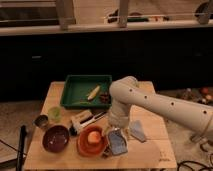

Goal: Place sponge in paper cup

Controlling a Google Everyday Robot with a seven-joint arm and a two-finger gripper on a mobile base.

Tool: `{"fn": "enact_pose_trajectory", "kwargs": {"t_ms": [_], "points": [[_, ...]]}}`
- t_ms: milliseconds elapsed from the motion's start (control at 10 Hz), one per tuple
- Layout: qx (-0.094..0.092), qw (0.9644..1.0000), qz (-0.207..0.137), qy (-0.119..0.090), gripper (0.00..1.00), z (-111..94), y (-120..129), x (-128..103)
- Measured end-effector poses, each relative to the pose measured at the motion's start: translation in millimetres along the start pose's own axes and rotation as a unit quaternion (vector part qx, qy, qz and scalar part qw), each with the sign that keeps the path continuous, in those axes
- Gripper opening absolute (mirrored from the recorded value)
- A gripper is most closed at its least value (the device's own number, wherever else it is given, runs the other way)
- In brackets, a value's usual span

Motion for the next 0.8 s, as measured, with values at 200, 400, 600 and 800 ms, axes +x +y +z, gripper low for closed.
{"fn": "enact_pose_trajectory", "kwargs": {"t_ms": [200, 400, 600, 800], "points": [[-0.004, 1.0, 0.007, 0.001, 0.8, -3, 6, 4], [-0.007, 0.9999, 0.009, 0.004, 0.8, -8, 11, 9], [-0.01, 0.9998, 0.011, 0.012, 0.8, -18, 14, 16], [-0.013, 0.9997, 0.01, 0.02, 0.8, -28, 15, 22]]}}
